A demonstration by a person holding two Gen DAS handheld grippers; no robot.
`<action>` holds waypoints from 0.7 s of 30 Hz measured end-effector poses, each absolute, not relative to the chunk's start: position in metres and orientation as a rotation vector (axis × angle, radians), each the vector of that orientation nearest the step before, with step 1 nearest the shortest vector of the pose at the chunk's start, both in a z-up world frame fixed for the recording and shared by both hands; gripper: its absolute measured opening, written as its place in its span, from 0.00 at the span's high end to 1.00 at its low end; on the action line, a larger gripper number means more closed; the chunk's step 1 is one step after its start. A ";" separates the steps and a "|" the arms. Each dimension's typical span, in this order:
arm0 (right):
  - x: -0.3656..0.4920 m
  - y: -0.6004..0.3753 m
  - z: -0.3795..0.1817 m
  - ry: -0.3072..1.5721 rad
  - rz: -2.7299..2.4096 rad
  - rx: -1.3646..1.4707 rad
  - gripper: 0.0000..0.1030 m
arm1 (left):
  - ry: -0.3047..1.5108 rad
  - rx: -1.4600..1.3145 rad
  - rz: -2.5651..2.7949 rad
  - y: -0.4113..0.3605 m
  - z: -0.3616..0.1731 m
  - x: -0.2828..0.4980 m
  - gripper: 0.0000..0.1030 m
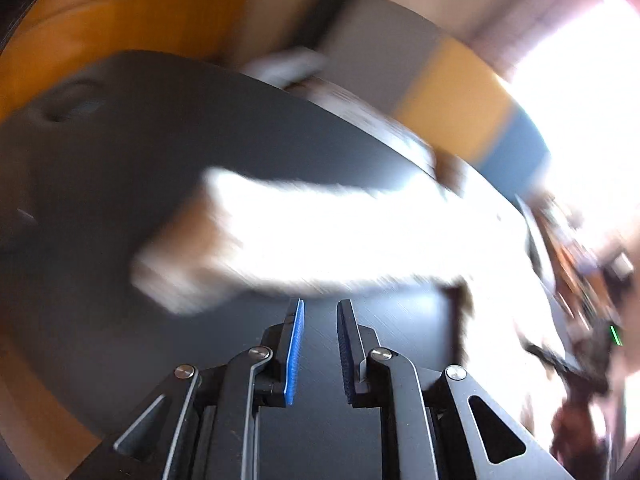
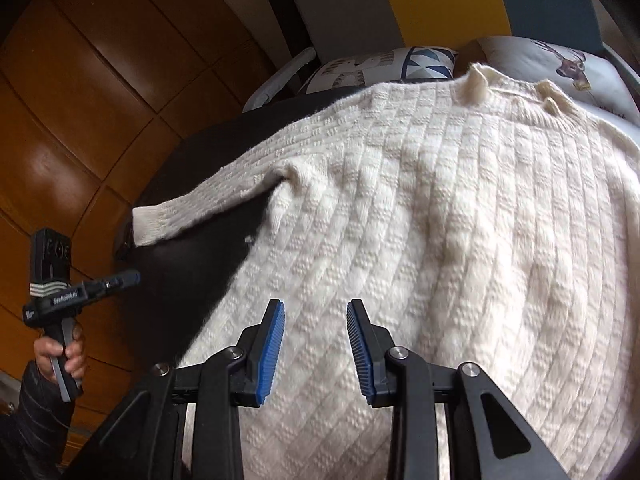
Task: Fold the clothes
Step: 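Release the sleeve with the left gripper and lift away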
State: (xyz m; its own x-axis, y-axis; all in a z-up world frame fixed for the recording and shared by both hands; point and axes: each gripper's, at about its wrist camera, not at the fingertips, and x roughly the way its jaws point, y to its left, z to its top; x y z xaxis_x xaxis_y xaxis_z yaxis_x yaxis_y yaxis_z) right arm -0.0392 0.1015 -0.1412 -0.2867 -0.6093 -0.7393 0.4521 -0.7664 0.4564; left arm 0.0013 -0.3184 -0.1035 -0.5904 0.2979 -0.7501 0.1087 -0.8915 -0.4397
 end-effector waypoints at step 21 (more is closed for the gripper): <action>0.020 0.243 -0.174 -0.331 -2.360 1.338 0.68 | -0.557 -1.488 2.386 -0.178 -0.147 0.054 0.93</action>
State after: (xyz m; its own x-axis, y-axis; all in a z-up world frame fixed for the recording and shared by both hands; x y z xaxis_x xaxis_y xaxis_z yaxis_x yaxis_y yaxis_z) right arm 0.0197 0.2432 -0.1738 -0.4580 -0.4565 -0.7628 0.2291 -0.8897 0.3949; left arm 0.0540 -0.1785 -0.1468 -0.4335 0.4241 -0.7951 -0.0280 -0.8882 -0.4585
